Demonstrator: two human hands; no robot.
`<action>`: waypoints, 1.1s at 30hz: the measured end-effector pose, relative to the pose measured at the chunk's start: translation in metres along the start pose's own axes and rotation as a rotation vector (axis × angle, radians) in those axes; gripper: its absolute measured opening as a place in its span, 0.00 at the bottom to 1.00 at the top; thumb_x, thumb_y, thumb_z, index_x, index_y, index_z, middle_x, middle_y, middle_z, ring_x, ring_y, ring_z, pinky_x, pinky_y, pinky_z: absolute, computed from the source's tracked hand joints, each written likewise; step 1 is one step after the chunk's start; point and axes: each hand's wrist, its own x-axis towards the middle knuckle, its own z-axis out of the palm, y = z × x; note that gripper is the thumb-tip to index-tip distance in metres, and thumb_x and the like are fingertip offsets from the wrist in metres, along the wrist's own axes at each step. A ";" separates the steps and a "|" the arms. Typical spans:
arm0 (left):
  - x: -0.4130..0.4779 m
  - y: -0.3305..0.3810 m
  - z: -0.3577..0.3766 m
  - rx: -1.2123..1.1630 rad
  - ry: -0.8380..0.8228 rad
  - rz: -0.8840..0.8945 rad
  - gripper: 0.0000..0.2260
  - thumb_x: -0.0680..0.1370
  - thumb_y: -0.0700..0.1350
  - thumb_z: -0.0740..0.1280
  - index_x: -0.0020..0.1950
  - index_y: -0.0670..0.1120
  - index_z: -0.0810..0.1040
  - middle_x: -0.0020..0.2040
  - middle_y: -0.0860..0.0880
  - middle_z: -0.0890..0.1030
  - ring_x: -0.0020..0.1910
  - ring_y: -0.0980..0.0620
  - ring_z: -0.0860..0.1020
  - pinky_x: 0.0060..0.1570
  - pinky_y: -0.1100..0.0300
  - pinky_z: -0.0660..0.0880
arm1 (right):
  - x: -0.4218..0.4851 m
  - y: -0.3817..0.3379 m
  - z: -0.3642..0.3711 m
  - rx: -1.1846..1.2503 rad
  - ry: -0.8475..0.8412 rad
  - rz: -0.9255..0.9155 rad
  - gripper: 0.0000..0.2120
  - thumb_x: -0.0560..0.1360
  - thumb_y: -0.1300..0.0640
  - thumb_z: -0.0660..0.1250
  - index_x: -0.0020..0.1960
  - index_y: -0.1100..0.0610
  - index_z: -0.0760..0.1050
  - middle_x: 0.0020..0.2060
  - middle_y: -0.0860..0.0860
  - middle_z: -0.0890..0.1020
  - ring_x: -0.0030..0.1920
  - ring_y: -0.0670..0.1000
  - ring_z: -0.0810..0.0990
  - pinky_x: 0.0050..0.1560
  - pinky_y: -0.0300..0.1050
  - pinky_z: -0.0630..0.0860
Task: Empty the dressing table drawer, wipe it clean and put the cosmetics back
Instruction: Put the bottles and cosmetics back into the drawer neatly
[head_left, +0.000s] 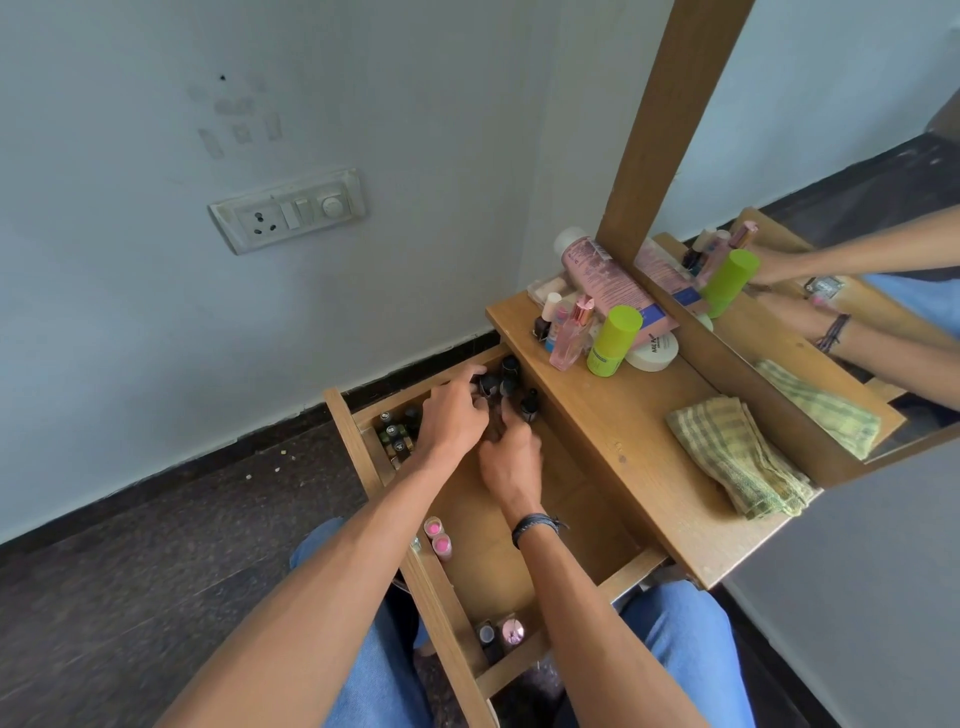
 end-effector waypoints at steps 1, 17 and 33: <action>0.000 0.001 0.001 0.012 -0.007 -0.001 0.20 0.79 0.39 0.68 0.71 0.51 0.74 0.59 0.47 0.84 0.61 0.48 0.81 0.61 0.49 0.77 | -0.001 0.003 -0.004 -0.009 -0.033 0.013 0.27 0.75 0.68 0.61 0.72 0.51 0.71 0.56 0.56 0.83 0.53 0.59 0.82 0.54 0.54 0.81; -0.005 0.005 0.002 0.069 0.002 -0.007 0.19 0.81 0.41 0.67 0.71 0.52 0.73 0.58 0.47 0.84 0.57 0.46 0.83 0.59 0.47 0.79 | -0.001 0.000 -0.003 -0.320 -0.016 -0.201 0.29 0.79 0.63 0.66 0.78 0.56 0.63 0.76 0.54 0.65 0.68 0.60 0.73 0.60 0.59 0.78; -0.007 0.009 -0.004 0.127 0.030 -0.056 0.17 0.82 0.43 0.65 0.72 0.51 0.74 0.59 0.44 0.84 0.57 0.44 0.83 0.53 0.50 0.80 | 0.004 -0.013 -0.011 -0.379 0.090 -0.246 0.22 0.81 0.61 0.62 0.75 0.59 0.67 0.74 0.55 0.70 0.64 0.62 0.79 0.56 0.58 0.78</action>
